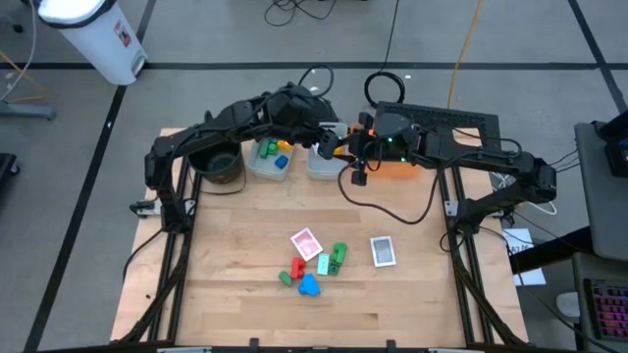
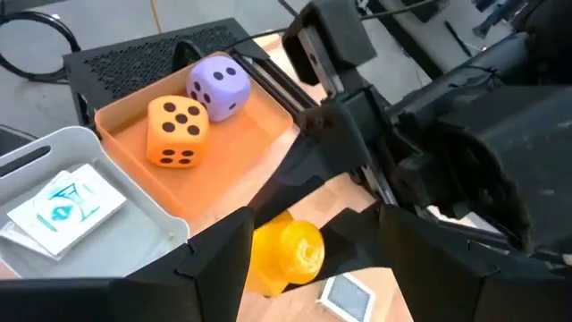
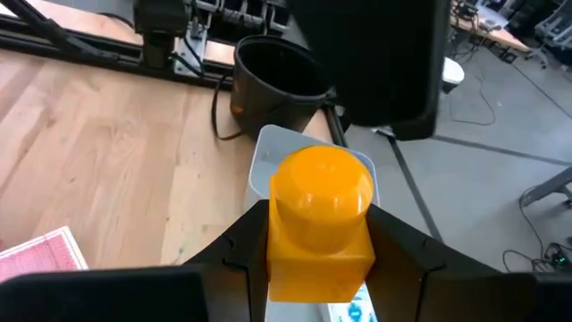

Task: Pick & Place Toys
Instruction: Put the yellow game piece into the left gray bin

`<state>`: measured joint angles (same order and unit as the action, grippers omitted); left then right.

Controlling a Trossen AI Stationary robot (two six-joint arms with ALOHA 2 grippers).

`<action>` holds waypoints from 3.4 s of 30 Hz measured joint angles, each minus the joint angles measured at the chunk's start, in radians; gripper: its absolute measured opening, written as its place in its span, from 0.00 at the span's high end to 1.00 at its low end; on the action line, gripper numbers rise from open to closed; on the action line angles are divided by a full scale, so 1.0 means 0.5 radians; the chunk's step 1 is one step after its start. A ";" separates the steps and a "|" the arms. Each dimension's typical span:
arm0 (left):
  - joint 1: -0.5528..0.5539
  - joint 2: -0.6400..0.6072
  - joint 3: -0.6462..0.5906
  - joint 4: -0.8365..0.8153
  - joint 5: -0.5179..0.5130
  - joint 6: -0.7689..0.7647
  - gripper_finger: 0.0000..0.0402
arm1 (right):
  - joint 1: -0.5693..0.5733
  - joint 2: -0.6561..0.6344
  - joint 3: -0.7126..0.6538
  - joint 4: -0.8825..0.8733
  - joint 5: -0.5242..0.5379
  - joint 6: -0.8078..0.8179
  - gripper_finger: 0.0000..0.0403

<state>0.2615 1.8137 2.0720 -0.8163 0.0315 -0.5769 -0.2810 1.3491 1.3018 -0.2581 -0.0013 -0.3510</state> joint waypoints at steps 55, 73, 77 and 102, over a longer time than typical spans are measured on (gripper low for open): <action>0.020 0.031 0.000 0.113 0.359 0.851 0.50 | -0.330 0.014 -0.001 0.231 -1.057 0.651 0.70; 0.063 0.031 0.000 0.019 0.301 0.926 0.63 | -0.357 0.014 -0.001 0.236 -1.098 0.650 0.70; 0.063 0.031 0.000 0.014 0.290 0.938 0.67 | -0.356 0.014 -0.001 0.238 -1.095 0.635 0.70; 0.083 0.063 0.000 0.078 0.306 0.993 0.73 | -0.354 0.013 -0.002 0.275 -1.105 0.655 0.70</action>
<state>0.3031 1.8450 2.0720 -0.7771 0.1846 -0.0803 -0.4580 1.3556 1.3006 -0.1204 -0.5537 -0.0235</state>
